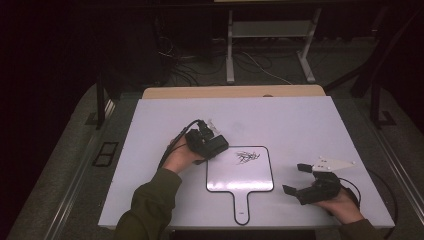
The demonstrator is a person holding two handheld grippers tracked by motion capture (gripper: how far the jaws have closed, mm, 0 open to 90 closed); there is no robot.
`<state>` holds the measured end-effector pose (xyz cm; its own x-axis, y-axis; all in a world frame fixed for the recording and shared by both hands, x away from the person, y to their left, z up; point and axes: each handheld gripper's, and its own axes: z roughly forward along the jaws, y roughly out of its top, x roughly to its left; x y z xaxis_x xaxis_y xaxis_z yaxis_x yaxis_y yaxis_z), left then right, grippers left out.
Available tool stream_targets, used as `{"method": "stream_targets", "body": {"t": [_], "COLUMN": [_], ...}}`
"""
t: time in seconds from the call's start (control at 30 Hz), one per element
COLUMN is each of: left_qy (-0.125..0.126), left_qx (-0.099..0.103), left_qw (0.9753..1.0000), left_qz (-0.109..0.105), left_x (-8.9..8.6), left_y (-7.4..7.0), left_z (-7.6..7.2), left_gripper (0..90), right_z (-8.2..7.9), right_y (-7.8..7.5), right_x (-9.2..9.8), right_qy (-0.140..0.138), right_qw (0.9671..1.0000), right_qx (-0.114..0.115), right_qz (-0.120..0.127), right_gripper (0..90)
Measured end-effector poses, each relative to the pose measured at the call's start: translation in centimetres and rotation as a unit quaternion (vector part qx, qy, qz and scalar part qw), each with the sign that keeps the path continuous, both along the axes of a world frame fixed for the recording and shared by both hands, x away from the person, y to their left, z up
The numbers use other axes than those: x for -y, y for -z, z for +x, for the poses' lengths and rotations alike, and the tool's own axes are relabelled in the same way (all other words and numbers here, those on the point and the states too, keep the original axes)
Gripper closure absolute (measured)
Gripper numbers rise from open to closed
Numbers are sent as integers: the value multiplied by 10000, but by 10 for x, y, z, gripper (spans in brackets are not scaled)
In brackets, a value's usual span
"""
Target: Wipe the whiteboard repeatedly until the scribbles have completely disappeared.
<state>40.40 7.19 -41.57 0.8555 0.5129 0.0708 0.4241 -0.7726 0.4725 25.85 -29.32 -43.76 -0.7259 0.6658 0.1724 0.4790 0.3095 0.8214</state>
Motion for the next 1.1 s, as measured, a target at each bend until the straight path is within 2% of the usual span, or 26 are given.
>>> {"method": "stream_targets", "body": {"t": [0.1,0.2,0.3,0.4,0.53,0.67,0.77,0.83,0.9,1.1], "left_qy": [-30,108,226,213,42,61,179,260,300,195], "left_qx": [31,56,43,51,89,109,70,-3,14,11], "left_qw": [10000,9999,9997,9997,9998,9996,9995,9995,9995,9998], "left_qz": [-1,107,114,132,161,266,245,155,112,94], "left_x": [1,4,7,5,4,8,9,9,10,8], "left_y": [1,0,-1,-1,0,-1,-1,-1,0,0], "left_z": [-1,-8,-15,-11,0,-1,-7,-12,-17,-5], "left_gripper": [391,391,391,391,391,390,390,390,390,390], "right_z": [0,1,0,0,0,0,1,0,0,0], "right_y": [0,0,0,0,0,0,0,0,0,0], "right_x": [1,1,0,0,-1,0,0,0,0,-1], "right_qy": [10,6,5,-2,-6,5,5,3,-1,-9], "right_qw": [10000,10000,10000,10000,10000,10000,10000,10000,10000,10000], "right_qx": [-3,-5,-16,-2,-11,-15,-12,-12,-1,-10], "right_qz": [7,10,9,-8,-12,7,12,-2,-7,-18], "right_gripper": [0,0,0,0,0,0,0,0,0,0]}}
